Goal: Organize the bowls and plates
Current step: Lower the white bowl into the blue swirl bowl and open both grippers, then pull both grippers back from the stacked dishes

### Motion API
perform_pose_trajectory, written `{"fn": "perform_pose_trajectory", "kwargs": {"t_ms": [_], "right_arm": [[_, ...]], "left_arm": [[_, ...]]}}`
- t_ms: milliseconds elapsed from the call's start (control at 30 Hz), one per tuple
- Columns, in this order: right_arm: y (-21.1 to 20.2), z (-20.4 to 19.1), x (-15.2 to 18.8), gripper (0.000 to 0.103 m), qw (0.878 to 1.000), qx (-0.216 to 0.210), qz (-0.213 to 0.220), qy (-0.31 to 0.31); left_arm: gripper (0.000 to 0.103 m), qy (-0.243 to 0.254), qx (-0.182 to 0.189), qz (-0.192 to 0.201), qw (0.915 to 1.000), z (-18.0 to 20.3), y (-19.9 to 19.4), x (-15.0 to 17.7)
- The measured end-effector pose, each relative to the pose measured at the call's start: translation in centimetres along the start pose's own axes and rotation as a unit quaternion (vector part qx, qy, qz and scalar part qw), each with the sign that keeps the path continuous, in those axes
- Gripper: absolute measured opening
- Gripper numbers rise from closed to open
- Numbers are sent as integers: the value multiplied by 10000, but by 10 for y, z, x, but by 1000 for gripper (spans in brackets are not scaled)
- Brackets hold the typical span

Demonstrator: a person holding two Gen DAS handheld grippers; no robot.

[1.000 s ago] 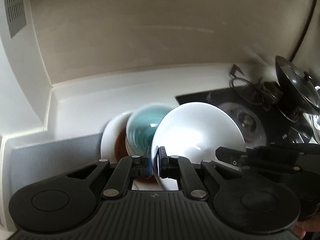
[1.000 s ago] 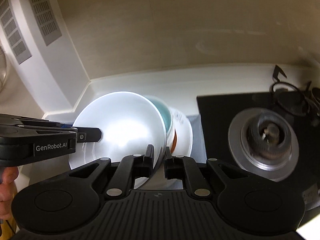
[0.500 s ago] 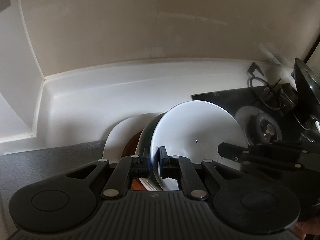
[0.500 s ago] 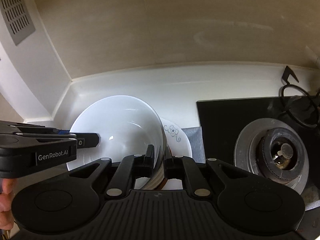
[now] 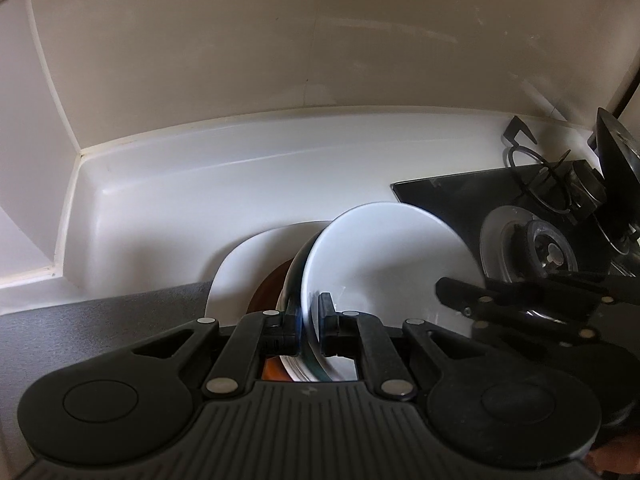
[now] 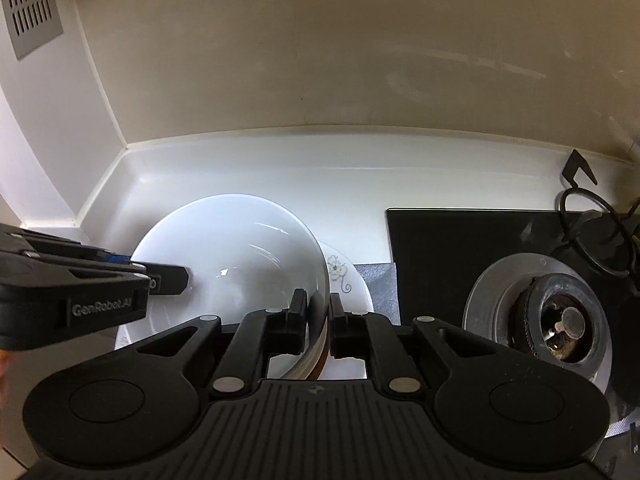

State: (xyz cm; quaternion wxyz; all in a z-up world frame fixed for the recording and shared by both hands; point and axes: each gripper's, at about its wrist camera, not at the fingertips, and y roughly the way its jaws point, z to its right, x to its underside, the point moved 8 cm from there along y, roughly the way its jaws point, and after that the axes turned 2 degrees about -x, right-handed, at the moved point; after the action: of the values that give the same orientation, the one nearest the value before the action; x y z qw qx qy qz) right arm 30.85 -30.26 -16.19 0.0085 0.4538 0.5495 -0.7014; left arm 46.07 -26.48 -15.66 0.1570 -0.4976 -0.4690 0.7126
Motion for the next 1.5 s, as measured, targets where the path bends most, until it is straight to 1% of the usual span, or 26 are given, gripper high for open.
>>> {"fn": "perform_pose_trajectory", "kwargs": {"t_ms": [133, 200, 233, 267, 300, 333, 367, 400, 433, 467, 500, 533, 567, 633, 700, 733, 867, 967, 1133, 1200, 1300, 1433, 1500], "right_arm": [[5, 0, 0, 15, 10000, 8, 55, 42], [6, 1, 1, 16, 9999, 1, 53, 88], [7, 2, 1, 20, 9999, -5, 41, 132], [6, 3, 1, 28, 9998, -7, 46, 182], [5, 4, 2, 33, 9997, -16, 82, 222], [3, 5, 2, 44, 9996, -15, 113, 243], [2, 7, 2, 49, 9995, -15, 146, 265], [0, 8, 2, 50, 9994, 2, 175, 292], [-1, 10, 3, 51, 9993, 7, 189, 321], [-3, 13, 3, 53, 9991, 18, 203, 375], [-4, 16, 5, 54, 9988, 31, 214, 447], [-6, 19, 6, 57, 9983, 40, 235, 537], [-7, 23, 6, 65, 9975, 6, 286, 640], [-8, 26, 7, 67, 9964, -87, 292, 797], [-11, 28, 8, 68, 9952, -177, 348, 892], [-12, 28, 9, 70, 9947, -216, 387, 927], [-22, 36, 16, 73, 9931, -174, 439, 1077], [-39, 43, 27, 74, 9910, -145, 466, 1242], [-75, 39, 55, 79, 9908, -180, 528, 1233], [-89, 33, 68, 80, 9911, -250, 547, 1186], [-109, 23, 86, 84, 9915, -313, 631, 1091], [-132, 11, 113, 84, 9922, -150, 817, 930], [-145, 5, 127, 84, 9918, -25, 934, 872]], "left_arm": [[9, 66, -26, 67, 10000, 2, -2, 1], [13, 106, -28, 88, 9999, 3, -4, 0], [18, 93, 13, 99, 9999, 4, -6, 0], [27, 79, 70, 117, 9999, 6, -8, 0], [31, 71, 127, 142, 9998, 8, -10, -1], [36, 69, 145, 177, 9997, 9, -12, -1], [38, 67, 120, 198, 9997, 10, -15, -1], [40, 68, 117, 213, 9997, 12, -17, -1], [48, 57, 129, 242, 9996, 12, -20, -1], [67, 50, 57, 335, 9994, 12, -24, -2], [77, 49, -92, 484, 9988, 9, -31, -4], [94, 42, -177, 695, 9974, 7, -39, -6], [101, 28, -210, 860, 9961, 5, -47, -8], [103, -28, -293, 983, 9947, 0, -58, -10], [103, -116, -352, 985, 9944, -6, -63, -10], [103, -145, -415, 978, 9942, -10, -65, -9], [103, -143, -657, 968, 9930, -15, -73, -2], [103, -188, -789, 931, 9923, -16, -82, 10], [103, -272, -965, 669, 9927, -13, -94, 43], [103, -309, -1027, 521, 9929, -9, -98, 59], [103, -303, -1076, 367, 9931, -1, -106, 83], [103, -376, -1130, 314, 9924, 4, -125, 114], [103, -404, -1114, 365, 9923, 8, -137, 128]]}}
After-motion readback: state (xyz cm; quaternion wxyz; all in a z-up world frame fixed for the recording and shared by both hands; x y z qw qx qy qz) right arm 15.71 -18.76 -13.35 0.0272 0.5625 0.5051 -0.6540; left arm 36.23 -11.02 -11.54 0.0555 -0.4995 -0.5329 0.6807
